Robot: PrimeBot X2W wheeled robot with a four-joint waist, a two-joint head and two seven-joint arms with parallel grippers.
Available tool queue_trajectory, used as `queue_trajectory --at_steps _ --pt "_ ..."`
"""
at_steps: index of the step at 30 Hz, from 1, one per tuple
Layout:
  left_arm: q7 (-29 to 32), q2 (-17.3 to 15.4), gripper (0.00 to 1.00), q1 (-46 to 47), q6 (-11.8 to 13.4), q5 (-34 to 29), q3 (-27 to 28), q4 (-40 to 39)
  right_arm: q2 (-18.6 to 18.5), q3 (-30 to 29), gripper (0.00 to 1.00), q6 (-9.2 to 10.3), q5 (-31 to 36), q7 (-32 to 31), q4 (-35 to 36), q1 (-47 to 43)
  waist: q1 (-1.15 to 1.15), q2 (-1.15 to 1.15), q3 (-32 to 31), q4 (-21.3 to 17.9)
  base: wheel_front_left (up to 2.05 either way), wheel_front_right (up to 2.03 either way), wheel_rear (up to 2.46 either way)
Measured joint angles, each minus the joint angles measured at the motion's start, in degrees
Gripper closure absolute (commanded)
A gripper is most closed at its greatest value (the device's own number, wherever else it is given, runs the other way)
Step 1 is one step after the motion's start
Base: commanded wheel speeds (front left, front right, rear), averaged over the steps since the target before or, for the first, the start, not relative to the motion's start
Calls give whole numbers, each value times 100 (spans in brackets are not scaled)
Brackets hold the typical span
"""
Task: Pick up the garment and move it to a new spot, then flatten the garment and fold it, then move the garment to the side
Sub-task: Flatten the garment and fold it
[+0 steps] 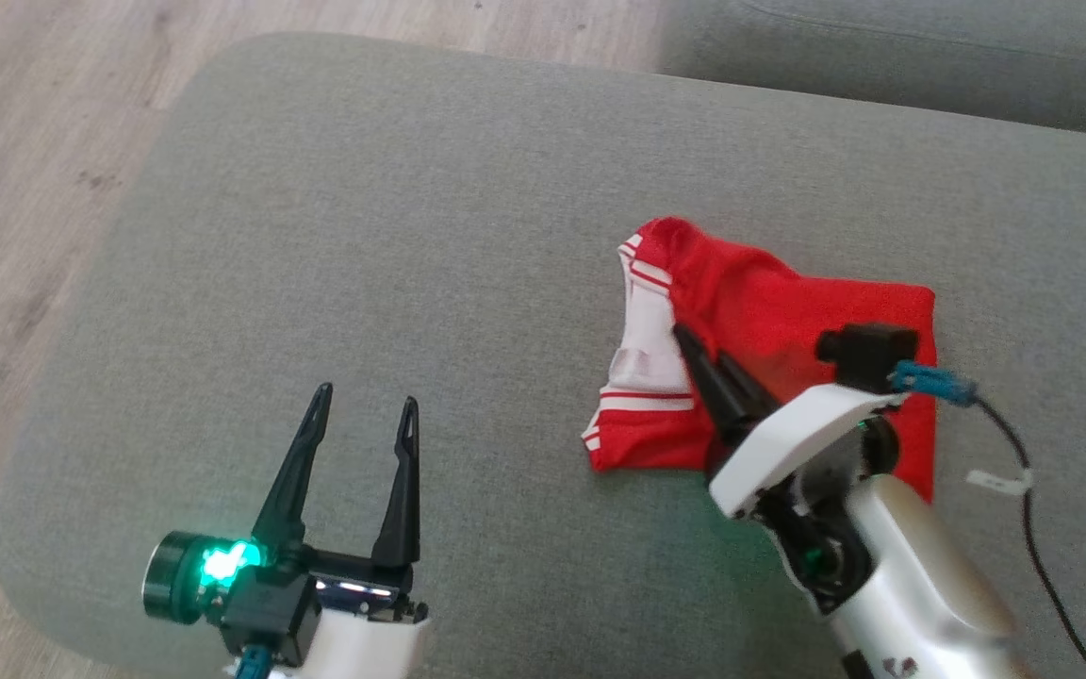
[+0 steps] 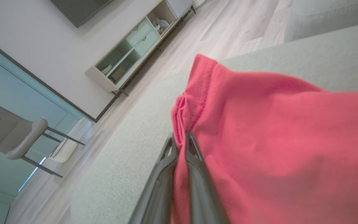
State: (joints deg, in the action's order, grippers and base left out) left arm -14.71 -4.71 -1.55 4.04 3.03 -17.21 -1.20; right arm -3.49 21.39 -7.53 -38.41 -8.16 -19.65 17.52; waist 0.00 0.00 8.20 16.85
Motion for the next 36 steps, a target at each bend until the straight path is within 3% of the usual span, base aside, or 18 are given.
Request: queue_trajectory --at_steps 6,7,8,9,15,22,27,30,36 --pt "0 48 0 -2 -1 0 4 14 -4 748 93 0 -572 765 -933 574 0 0 1 98 0 0 0" --pt "0 54 0 -2 -1 0 4 19 -10 871 77 0 -700 916 -1037 670 0 0 -2 95 0 0 0" --pt "0 60 0 -1 -1 0 3 29 -11 992 47 0 -837 1040 -1145 753 0 0 -9 89 0 0 0" --pt "0 64 0 -1 -2 0 3 45 -11 1121 0 0 -950 1136 -1258 820 0 0 -18 83 0 0 0" --pt "0 85 0 -1 -1 0 56 91 -8 1519 0 0 -1161 1800 -1579 943 0 0 -31 -26 0 0 0" --pt "0 110 0 -55 90 57 321 15 -327 747 0 0 132 2214 -1559 977 0 0 -86 -275 0 0 0" --pt "0 144 0 -369 103 436 648 79 -810 -501 0 0 1360 2256 -271 257 0 0 -222 -528 0 0 0" --pt "0 144 0 -627 68 608 825 181 -698 -1033 0 0 1683 2256 676 -943 -1 0 -459 -670 0 0 0" --pt "0 144 0 -929 -54 700 958 316 -578 -1597 0 0 2232 2254 1248 -2234 -1 0 -812 -837 0 0 0"
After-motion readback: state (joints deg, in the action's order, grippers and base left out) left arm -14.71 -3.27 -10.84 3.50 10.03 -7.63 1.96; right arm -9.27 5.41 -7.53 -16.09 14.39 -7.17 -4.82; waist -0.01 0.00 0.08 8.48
